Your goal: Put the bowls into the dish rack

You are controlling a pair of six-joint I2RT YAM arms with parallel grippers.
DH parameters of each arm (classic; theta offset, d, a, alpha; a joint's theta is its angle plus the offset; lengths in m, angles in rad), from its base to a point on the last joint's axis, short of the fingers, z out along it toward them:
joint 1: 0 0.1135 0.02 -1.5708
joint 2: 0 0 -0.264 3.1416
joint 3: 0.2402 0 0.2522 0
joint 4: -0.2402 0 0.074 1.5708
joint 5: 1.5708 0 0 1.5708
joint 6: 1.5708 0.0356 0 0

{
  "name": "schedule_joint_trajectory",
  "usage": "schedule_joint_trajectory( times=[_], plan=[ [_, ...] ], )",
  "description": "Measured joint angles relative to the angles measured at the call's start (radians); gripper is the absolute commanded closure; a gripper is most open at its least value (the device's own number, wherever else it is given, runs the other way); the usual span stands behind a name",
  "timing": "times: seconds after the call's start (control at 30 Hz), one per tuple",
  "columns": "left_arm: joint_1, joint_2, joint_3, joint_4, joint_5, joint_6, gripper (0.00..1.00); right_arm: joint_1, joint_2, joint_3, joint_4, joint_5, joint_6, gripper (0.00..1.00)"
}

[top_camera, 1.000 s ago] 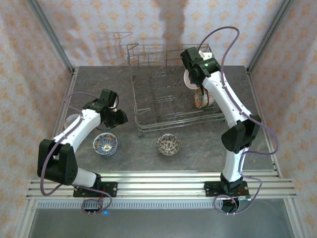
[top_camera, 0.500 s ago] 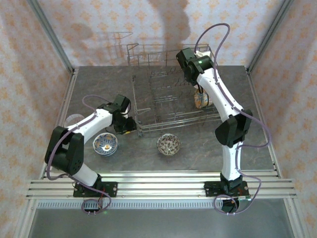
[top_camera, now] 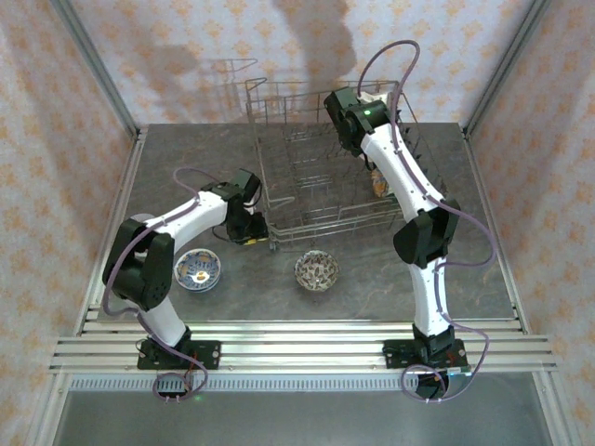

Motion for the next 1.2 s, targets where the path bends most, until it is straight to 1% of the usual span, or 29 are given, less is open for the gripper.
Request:
schedule_joint_trajectory(
  times=[0.2, 0.33, 0.47, 0.67, 0.9, 1.2],
  plan=[
    [-0.012, 0.014, 0.017, 0.008, -0.006, -0.006, 0.67, 0.000, 0.000, -0.003, -0.014, 0.060, 0.001, 1.00],
    [-0.017, 0.007, 0.017, 0.008, -0.032, -0.005, 0.65, 0.005, 0.002, -0.021, -0.049, 0.124, 0.021, 1.00],
    [-0.015, -0.004, 0.016, 0.031, -0.065, -0.005, 0.65, 0.015, 0.023, -0.021, -0.145, 0.209, 0.088, 1.00],
    [0.012, -0.062, -0.025, 0.102, -0.074, -0.006, 0.65, 0.018, 0.090, -0.021, -0.232, 0.267, 0.187, 1.00],
    [0.048, -0.115, -0.025, 0.152, -0.074, 0.003, 0.64, 0.030, 0.170, -0.005, -0.260, 0.352, 0.301, 1.00],
    [0.052, -0.138, -0.035, 0.153, -0.076, 0.006, 0.63, 0.061, 0.205, -0.016, -0.264, 0.423, 0.362, 1.00]
  ],
)
